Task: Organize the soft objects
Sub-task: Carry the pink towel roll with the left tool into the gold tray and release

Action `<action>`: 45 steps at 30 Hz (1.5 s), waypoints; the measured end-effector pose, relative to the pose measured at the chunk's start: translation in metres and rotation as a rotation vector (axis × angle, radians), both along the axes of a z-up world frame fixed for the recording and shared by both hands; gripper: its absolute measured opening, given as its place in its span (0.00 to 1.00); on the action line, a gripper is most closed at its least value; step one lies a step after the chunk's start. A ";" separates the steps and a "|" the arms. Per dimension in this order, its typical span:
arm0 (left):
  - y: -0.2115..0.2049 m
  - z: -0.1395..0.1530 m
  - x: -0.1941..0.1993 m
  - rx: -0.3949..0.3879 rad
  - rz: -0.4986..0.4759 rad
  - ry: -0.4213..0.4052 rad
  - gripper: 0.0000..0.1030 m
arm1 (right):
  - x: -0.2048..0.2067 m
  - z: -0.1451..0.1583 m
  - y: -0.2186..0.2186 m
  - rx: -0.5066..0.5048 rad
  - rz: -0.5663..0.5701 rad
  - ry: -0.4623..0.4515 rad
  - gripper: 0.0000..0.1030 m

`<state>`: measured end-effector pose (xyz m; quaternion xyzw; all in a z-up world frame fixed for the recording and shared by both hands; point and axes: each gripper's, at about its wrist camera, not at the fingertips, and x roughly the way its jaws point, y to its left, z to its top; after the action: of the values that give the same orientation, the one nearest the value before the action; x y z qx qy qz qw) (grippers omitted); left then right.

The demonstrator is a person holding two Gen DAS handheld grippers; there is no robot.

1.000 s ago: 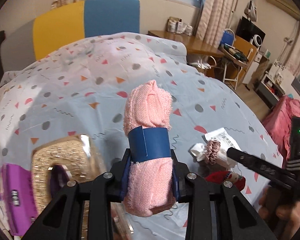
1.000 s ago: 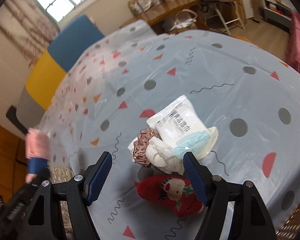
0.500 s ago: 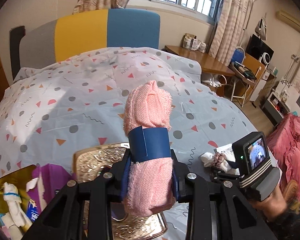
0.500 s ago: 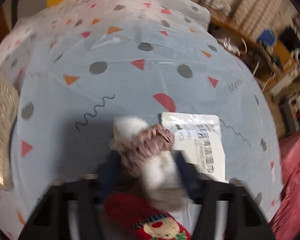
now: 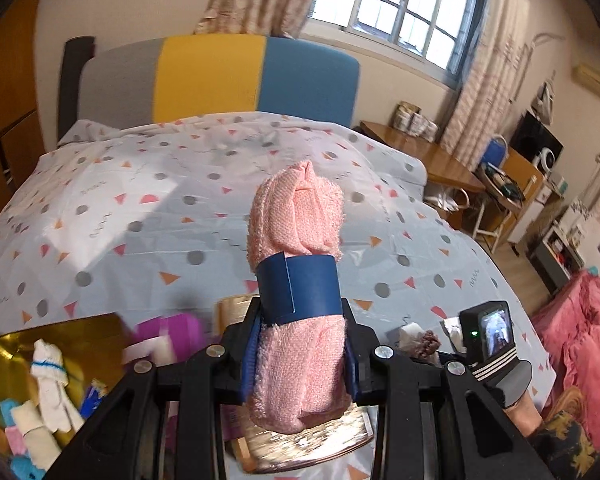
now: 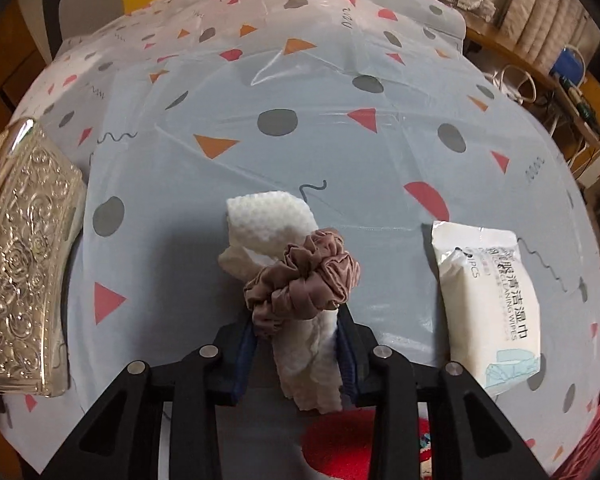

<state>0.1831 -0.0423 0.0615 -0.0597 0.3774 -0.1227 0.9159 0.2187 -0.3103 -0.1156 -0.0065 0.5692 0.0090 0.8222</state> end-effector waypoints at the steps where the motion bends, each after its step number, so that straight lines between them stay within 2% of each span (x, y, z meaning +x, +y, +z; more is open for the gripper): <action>1: 0.008 0.000 -0.002 -0.007 0.015 0.000 0.33 | 0.000 -0.001 -0.001 0.009 -0.001 -0.002 0.35; 5: 0.045 -0.002 -0.008 -0.019 0.087 -0.003 0.33 | 0.000 -0.001 -0.008 0.046 -0.019 -0.006 0.39; 13: 0.129 -0.019 -0.018 -0.008 0.257 0.016 0.34 | 0.000 0.001 -0.008 0.031 0.001 -0.024 0.39; 18: 0.197 -0.042 -0.029 -0.006 0.406 0.064 0.34 | -0.004 0.002 -0.004 0.015 0.009 -0.035 0.39; 26: 0.281 -0.093 -0.045 -0.005 0.578 0.179 0.34 | -0.005 0.003 0.000 -0.029 0.041 -0.046 0.39; 31: 0.304 -0.115 -0.041 -0.012 0.617 0.240 0.35 | -0.005 0.004 -0.001 -0.046 0.048 -0.054 0.39; 37: 0.311 -0.130 -0.034 -0.013 0.634 0.271 0.43 | -0.006 0.003 0.002 -0.047 0.047 -0.055 0.39; 40: 0.309 -0.129 -0.036 -0.005 0.635 0.257 0.50 | -0.007 0.004 0.002 -0.047 0.047 -0.056 0.39; 42: 0.306 -0.123 -0.040 0.009 0.643 0.226 0.52 | -0.007 0.003 0.002 -0.047 0.048 -0.056 0.39; 45: 0.299 -0.108 -0.056 0.029 0.664 0.161 0.61 | -0.006 0.003 0.002 -0.049 0.048 -0.056 0.39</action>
<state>0.1273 0.2570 -0.0463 -0.1756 0.4102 0.1927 0.8739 0.2124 -0.3080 -0.1123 -0.0404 0.5454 0.0146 0.8370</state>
